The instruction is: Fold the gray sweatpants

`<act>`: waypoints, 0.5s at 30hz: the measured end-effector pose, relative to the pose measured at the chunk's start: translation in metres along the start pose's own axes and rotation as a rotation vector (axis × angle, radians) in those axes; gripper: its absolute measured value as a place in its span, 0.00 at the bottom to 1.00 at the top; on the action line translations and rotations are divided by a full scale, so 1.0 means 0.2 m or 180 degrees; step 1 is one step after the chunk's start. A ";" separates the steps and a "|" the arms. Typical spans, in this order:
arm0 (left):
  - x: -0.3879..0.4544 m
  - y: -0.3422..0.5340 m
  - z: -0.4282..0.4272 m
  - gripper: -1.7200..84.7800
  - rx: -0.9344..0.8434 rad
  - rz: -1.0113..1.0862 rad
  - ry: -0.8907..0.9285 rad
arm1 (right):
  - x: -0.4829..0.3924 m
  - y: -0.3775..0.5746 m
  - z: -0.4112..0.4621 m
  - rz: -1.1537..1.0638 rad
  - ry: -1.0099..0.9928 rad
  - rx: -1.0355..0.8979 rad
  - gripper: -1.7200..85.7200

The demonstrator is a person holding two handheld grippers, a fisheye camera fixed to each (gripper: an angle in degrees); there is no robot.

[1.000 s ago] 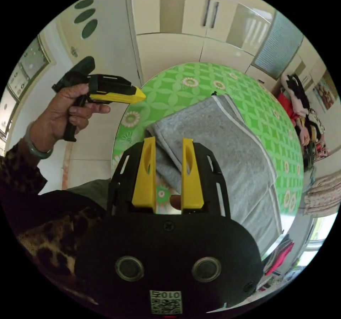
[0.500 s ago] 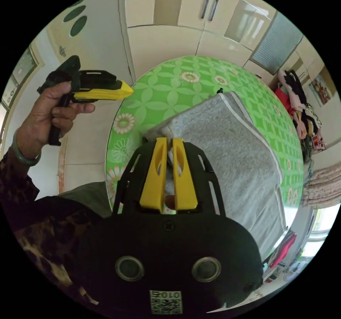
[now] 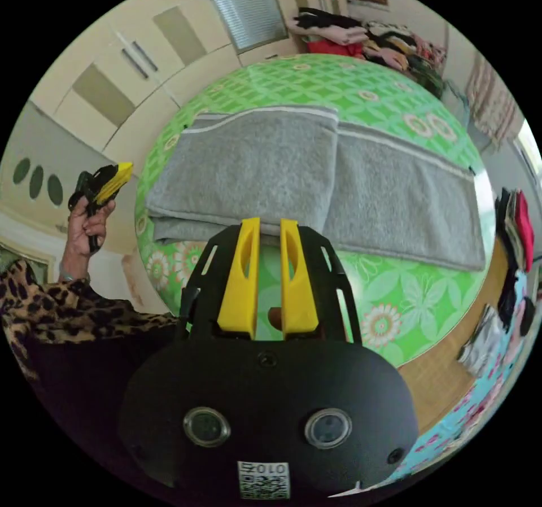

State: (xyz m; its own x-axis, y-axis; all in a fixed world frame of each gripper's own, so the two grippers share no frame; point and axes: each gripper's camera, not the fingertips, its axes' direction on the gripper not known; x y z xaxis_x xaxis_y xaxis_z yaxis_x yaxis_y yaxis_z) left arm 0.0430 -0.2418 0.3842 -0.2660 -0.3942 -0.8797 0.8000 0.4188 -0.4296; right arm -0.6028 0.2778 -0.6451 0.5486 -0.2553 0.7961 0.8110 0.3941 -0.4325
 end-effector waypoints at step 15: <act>0.53 -1.01 1.72 0.02 -0.2312 0.1599 -0.0505 | 0.94 0.44 0.38 0.2010 -0.2703 0.0708 0.11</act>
State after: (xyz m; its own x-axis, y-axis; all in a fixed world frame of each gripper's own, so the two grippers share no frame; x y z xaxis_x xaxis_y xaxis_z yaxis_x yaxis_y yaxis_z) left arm 0.0388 -0.6489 0.4479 0.1443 -0.1109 -0.9833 0.2500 0.9655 -0.0722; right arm -0.4435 0.3315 -0.5004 0.4650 0.7117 0.5265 0.3291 0.4132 -0.8491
